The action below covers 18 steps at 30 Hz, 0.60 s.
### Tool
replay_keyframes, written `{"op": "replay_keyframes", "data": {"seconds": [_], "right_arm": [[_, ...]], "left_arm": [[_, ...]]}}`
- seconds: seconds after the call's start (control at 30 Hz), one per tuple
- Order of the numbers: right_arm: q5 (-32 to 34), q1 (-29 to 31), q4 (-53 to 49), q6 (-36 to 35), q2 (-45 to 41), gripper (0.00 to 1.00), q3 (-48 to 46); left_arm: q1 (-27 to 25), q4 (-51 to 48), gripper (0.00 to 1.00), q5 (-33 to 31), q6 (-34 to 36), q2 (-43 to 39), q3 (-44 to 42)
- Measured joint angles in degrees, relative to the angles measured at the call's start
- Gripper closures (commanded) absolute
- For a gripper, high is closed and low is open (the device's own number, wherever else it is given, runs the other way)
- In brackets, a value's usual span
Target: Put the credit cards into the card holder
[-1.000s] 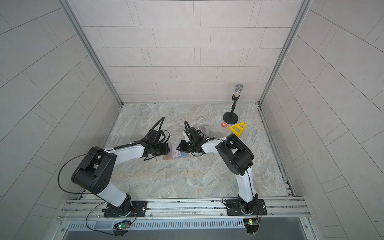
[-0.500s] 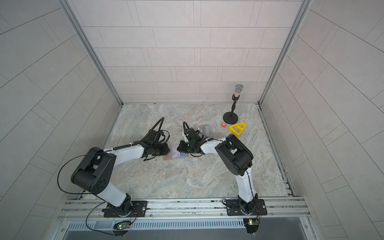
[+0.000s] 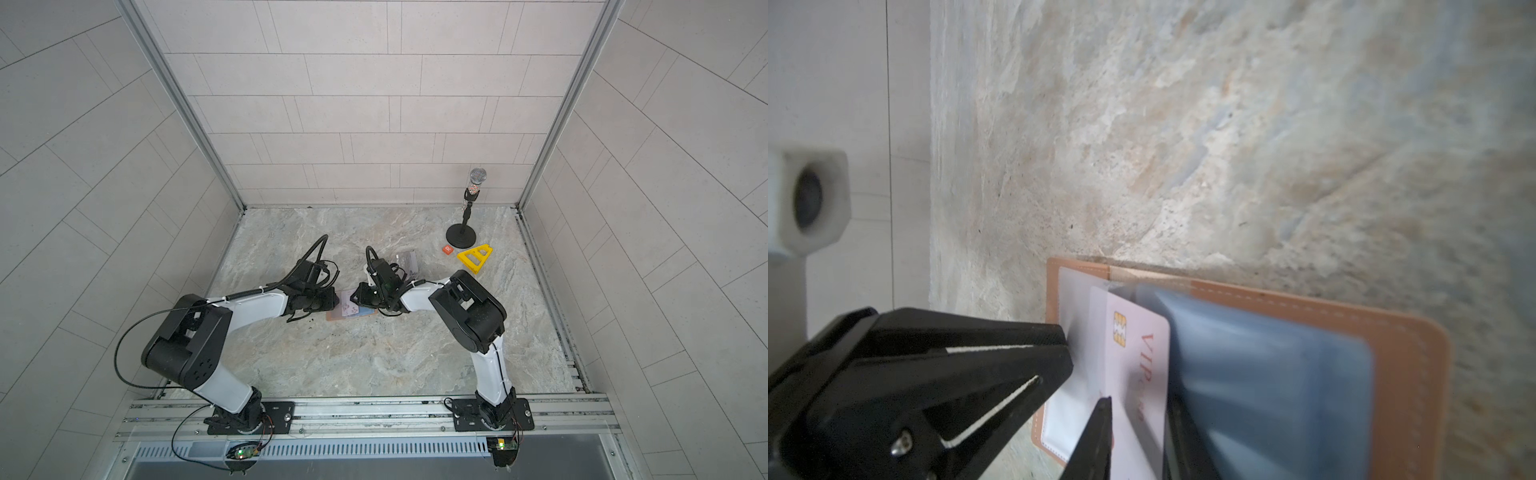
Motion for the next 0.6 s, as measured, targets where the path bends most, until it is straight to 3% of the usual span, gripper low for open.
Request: {"op": "replay_keyframes", "data": {"seconds": [0.4,0.6], "right_arm": [[6.12,1.73,-13.84,-7.08,-2.95,0.60,3.85],[10.45,2.49,-21.27,-10.86,-3.28,0.69,6.64]], "left_arm": [[0.00,-0.09,0.76,0.31,1.01,-0.26,-0.24],[0.00,-0.42,0.76,0.52,1.05,-0.44,-0.33]]}}
